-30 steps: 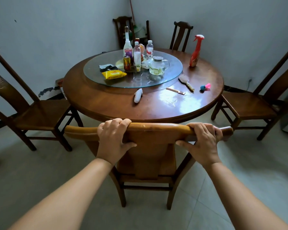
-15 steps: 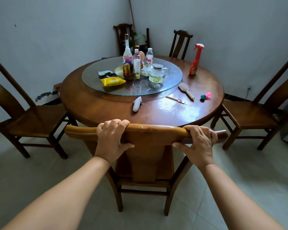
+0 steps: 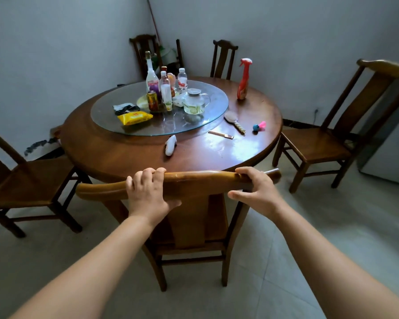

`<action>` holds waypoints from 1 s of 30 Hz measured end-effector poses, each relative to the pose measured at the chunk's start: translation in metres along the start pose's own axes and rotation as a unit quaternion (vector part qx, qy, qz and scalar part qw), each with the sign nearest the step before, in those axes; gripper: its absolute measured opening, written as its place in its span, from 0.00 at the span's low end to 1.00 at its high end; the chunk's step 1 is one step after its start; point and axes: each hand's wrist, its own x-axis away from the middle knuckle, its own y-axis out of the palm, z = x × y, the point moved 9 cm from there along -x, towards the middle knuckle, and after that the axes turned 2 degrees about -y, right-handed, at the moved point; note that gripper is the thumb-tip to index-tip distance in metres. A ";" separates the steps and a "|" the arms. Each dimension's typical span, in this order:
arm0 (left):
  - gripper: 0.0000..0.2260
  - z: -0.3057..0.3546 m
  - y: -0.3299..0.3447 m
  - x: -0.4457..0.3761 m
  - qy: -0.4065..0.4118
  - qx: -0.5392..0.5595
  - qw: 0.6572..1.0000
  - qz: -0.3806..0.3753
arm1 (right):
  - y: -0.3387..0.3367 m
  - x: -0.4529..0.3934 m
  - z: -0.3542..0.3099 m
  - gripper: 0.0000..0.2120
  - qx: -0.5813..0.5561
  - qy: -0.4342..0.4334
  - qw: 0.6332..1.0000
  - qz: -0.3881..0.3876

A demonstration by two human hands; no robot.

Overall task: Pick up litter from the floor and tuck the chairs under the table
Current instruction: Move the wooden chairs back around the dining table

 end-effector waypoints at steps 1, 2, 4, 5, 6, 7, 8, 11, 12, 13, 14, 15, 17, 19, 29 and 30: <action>0.38 0.014 -0.002 0.002 0.009 -0.003 1.000 -0.007 | -0.008 0.004 0.001 0.24 -0.018 0.001 1.000 0.005; 0.37 0.031 -0.005 0.004 0.027 0.002 1.000 -0.010 | -0.017 0.009 0.003 0.23 -0.032 0.000 0.999 0.013; 0.33 0.077 -0.013 0.009 0.076 0.036 0.997 0.000 | -0.038 0.018 0.014 0.19 -0.044 -0.002 0.999 0.031; 0.30 0.099 -0.017 0.011 0.098 0.061 0.993 0.009 | -0.047 0.022 0.022 0.17 -0.044 -0.003 0.998 0.037; 0.27 0.126 -0.020 0.012 0.118 0.092 0.989 0.015 | -0.061 0.027 0.034 0.16 -0.040 0.000 0.998 0.046; 0.25 0.152 -0.022 0.012 0.133 0.124 0.983 0.015 | -0.075 0.031 0.048 0.15 -0.033 0.006 0.998 0.054; 0.23 0.179 -0.022 0.012 0.143 0.155 0.978 0.010 | -0.091 0.037 0.064 0.15 -0.026 0.015 0.998 0.060; 0.19 0.256 -0.010 0.011 0.162 0.205 0.965 -0.011 | -0.143 0.052 0.120 0.15 -0.001 0.047 0.996 0.075; 0.18 0.281 -0.002 0.011 0.168 0.205 0.964 -0.016 | -0.163 0.058 0.141 0.15 0.009 0.058 0.995 0.081; 0.17 0.307 0.007 0.009 0.170 0.201 0.965 -0.022 | -0.184 0.064 0.163 0.15 0.017 0.068 0.994 0.089; 0.16 0.332 0.018 0.006 0.168 0.194 0.966 -0.035 | -0.205 0.070 0.185 0.14 0.025 0.079 0.992 0.095; 0.16 0.351 0.029 0.004 0.163 0.187 0.967 -0.053 | -0.222 0.075 0.204 0.14 0.030 0.092 0.990 0.098; 0.16 0.400 0.053 -0.004 0.152 0.179 0.968 -0.092 | -0.266 0.084 0.247 0.13 0.035 0.118 0.987 0.104; 0.16 0.447 0.074 -0.014 0.145 0.172 0.966 -0.127 | -0.306 0.088 0.285 0.12 0.037 0.140 0.983 0.115; 0.15 0.611 0.165 -0.094 0.119 0.188 0.945 -0.238 | -0.412 0.039 0.452 0.09 0.016 0.217 0.964 0.150; 0.15 0.623 0.176 -0.103 0.124 0.183 0.943 -0.249 | -0.417 0.032 0.469 0.09 0.016 0.228 0.962 0.148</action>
